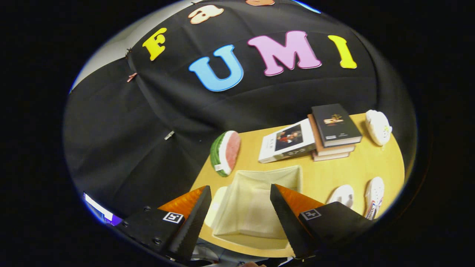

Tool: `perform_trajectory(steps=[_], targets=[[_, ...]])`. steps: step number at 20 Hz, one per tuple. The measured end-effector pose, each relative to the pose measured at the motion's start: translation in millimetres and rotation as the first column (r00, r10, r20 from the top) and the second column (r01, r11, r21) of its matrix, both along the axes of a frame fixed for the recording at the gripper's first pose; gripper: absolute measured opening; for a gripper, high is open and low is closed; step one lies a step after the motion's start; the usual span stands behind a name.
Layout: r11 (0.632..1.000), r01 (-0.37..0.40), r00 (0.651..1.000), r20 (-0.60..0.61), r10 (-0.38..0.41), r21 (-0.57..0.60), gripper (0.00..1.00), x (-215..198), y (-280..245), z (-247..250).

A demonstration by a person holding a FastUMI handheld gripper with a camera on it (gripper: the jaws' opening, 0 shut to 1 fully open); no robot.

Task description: Open the storage box then place both shoes into the box .Put the left shoe in first, then the right shoe, with the right side of both shoes facing outward in a uniform manner.

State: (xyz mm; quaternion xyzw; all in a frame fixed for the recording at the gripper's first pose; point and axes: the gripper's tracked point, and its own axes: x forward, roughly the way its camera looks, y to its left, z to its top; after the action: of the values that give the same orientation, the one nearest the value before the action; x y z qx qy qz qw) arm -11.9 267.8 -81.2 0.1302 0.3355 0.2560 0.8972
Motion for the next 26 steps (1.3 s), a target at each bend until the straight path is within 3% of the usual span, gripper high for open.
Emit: perform_trajectory(steps=[7,11,14,20,26], targets=[[0.958,0.230,0.971,-0.023,-0.237,-0.174,0.98,4,-152,-61],[0.923,0.271,0.953,-0.061,-0.298,-0.272,0.98,-4,-218,-108],[0.911,0.230,0.954,-0.107,-0.281,-0.341,0.98,-12,-241,-145],[0.898,0.045,0.957,-0.240,-0.165,-0.438,0.99,-24,-240,-229],[0.870,-0.012,0.963,-0.239,-0.123,-0.493,0.99,5,-237,-269]])
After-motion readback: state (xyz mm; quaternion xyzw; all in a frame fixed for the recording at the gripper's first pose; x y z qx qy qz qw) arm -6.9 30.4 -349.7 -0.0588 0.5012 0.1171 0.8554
